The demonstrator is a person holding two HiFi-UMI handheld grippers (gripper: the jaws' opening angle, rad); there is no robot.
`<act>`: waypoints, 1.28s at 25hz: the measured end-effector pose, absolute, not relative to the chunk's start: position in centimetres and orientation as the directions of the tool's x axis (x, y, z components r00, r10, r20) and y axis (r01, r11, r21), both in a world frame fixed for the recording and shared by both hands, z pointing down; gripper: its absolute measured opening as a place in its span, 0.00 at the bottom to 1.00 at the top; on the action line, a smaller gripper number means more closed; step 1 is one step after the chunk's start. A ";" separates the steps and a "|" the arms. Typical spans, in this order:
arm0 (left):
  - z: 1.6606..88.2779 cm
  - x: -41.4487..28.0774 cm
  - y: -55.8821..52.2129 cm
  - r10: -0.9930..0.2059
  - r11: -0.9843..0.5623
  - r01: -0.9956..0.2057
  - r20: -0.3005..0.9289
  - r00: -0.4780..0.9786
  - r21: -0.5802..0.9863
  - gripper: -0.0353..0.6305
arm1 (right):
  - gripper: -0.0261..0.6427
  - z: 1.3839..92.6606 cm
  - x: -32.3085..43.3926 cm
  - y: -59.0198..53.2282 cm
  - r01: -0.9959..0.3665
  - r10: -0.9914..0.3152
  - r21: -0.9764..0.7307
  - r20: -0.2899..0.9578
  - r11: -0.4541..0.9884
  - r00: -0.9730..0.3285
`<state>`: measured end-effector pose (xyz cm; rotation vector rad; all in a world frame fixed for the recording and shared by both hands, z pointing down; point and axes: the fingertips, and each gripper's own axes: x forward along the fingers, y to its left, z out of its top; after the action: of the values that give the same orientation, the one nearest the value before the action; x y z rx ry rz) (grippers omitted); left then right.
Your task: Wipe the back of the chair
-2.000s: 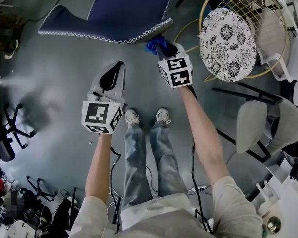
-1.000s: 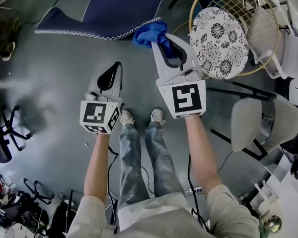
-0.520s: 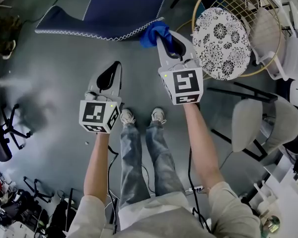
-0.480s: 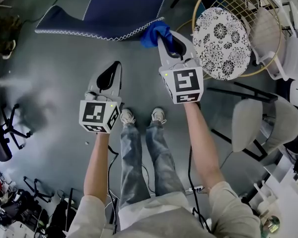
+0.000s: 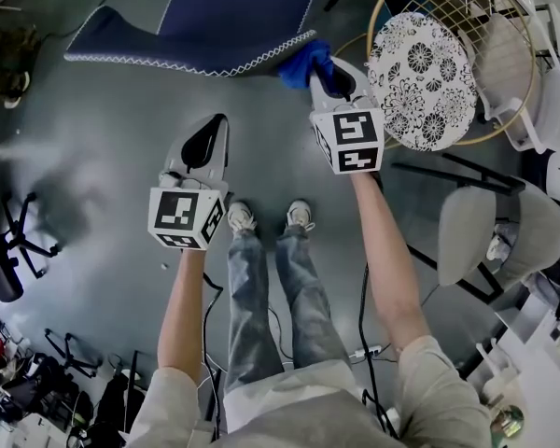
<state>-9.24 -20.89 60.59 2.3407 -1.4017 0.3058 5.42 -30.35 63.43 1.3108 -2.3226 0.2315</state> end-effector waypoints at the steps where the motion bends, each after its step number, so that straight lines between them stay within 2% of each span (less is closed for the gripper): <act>1: 60.6 -9.4 -20.9 -0.794 -0.420 -0.881 0.380 0.474 0.220 0.06 | 0.12 64.0 5.4 -30.5 -0.843 -0.758 0.074 0.485 0.533 -0.437; 14: 61.8 -10.4 -21.7 -0.793 -0.405 -0.887 0.397 0.462 0.221 0.06 | 0.12 68.8 5.8 -31.7 -0.848 -0.700 0.022 0.576 0.529 -0.422; 25: 61.2 -10.0 -21.9 -0.793 -0.412 -0.885 0.394 0.466 0.216 0.06 | 0.12 68.7 6.5 -31.7 -0.847 -0.709 0.046 0.572 0.530 -0.413; 32: 59.8 -10.3 -21.1 -0.800 -0.415 -0.889 0.387 0.458 0.194 0.06 | 0.12 65.7 7.1 -29.3 -0.872 -0.755 0.022 0.511 0.488 -0.410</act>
<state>-10.30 -21.14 59.77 2.3436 -1.4262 0.3309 7.06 -29.31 65.69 1.3456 -2.2797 0.3431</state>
